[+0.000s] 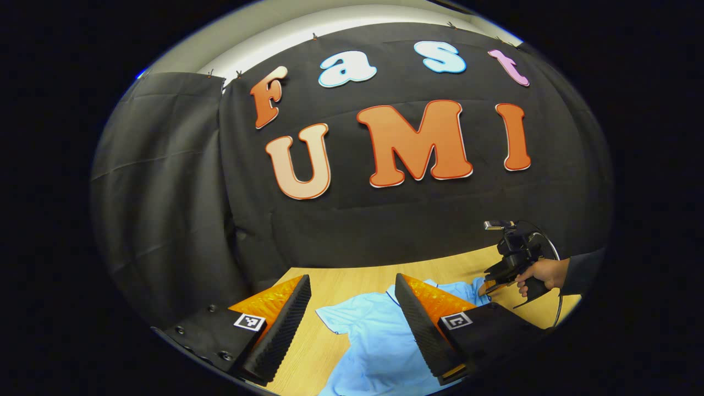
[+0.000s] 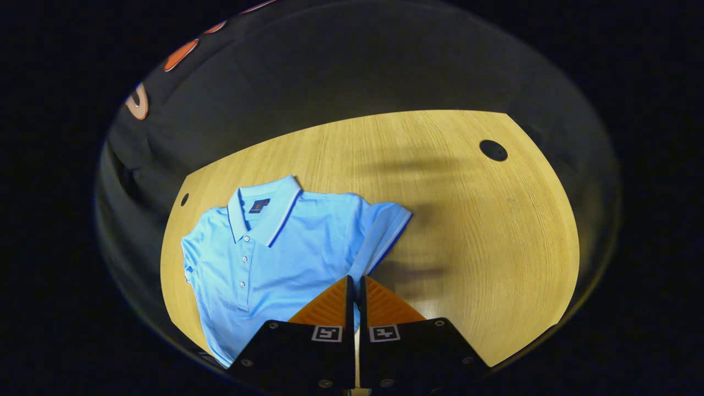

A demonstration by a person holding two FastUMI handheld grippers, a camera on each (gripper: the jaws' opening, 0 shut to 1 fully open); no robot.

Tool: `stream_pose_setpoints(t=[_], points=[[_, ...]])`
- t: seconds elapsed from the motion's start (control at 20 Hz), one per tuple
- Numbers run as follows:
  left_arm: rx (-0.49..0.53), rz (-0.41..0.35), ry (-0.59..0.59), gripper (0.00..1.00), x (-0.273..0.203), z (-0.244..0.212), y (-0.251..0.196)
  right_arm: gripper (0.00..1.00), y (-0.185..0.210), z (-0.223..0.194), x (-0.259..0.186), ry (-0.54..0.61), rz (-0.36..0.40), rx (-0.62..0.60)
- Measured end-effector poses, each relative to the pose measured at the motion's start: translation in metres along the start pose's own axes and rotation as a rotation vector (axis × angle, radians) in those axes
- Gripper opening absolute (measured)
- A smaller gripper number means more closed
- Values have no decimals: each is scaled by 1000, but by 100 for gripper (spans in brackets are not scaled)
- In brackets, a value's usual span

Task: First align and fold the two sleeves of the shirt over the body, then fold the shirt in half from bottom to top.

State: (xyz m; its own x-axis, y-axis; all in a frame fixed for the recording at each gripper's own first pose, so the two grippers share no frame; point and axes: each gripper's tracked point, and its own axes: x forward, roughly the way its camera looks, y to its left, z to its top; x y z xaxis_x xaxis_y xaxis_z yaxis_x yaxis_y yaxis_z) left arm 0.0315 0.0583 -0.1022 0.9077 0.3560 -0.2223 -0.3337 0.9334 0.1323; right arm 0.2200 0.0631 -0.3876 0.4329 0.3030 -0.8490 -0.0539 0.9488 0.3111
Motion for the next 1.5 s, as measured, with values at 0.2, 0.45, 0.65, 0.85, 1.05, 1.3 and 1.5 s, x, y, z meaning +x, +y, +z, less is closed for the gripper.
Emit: stream_pose_setpoints(t=[0.2,0.45,0.65,0.85,1.05,1.3,1.5], points=[[23,85,8,100,-5,-4,35,4,31,-1,2,9,39,-22],[-24,171,35,100,-8,-17,74,7,90,-5,5,49,212,33],[-81,177,68,100,0,-32,83,39,104,-8,-2,52,272,16],[-156,143,118,100,18,-48,84,64,88,-2,-19,5,251,-29],[-233,121,244,100,46,-84,95,84,73,6,-44,-62,224,-36],[-269,4,371,100,86,-124,97,92,52,-3,-75,-137,160,-2],[-265,-104,466,98,121,-151,96,92,55,-17,-115,-212,133,23]])
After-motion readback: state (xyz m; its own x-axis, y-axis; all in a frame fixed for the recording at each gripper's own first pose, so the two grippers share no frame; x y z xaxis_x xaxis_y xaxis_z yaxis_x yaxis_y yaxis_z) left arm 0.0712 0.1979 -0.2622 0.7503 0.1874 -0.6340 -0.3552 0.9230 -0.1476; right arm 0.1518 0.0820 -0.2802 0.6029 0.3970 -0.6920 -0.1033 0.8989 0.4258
